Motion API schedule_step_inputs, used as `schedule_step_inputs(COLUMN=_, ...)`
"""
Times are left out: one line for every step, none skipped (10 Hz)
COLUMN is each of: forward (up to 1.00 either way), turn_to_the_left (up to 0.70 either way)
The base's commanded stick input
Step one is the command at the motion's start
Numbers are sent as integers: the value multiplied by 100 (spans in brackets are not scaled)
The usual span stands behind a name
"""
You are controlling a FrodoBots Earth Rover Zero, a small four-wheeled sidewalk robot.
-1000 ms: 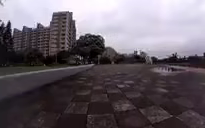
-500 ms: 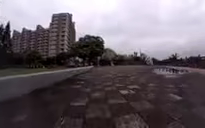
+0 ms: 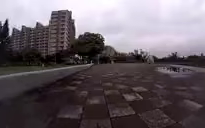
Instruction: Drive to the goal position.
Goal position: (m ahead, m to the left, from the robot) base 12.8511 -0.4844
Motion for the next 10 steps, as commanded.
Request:
schedule_step_inputs(forward=100, turn_to_the_left=0)
schedule_step_inputs(forward=100, turn_to_the_left=0)
schedule_step_inputs(forward=100, turn_to_the_left=0)
schedule_step_inputs(forward=100, turn_to_the_left=0)
schedule_step_inputs(forward=100, turn_to_the_left=0)
schedule_step_inputs(forward=100, turn_to_the_left=0)
schedule_step_inputs(forward=100, turn_to_the_left=0)
schedule_step_inputs(forward=100, turn_to_the_left=0)
schedule_step_inputs(forward=100, turn_to_the_left=0)
schedule_step_inputs(forward=100, turn_to_the_left=0)
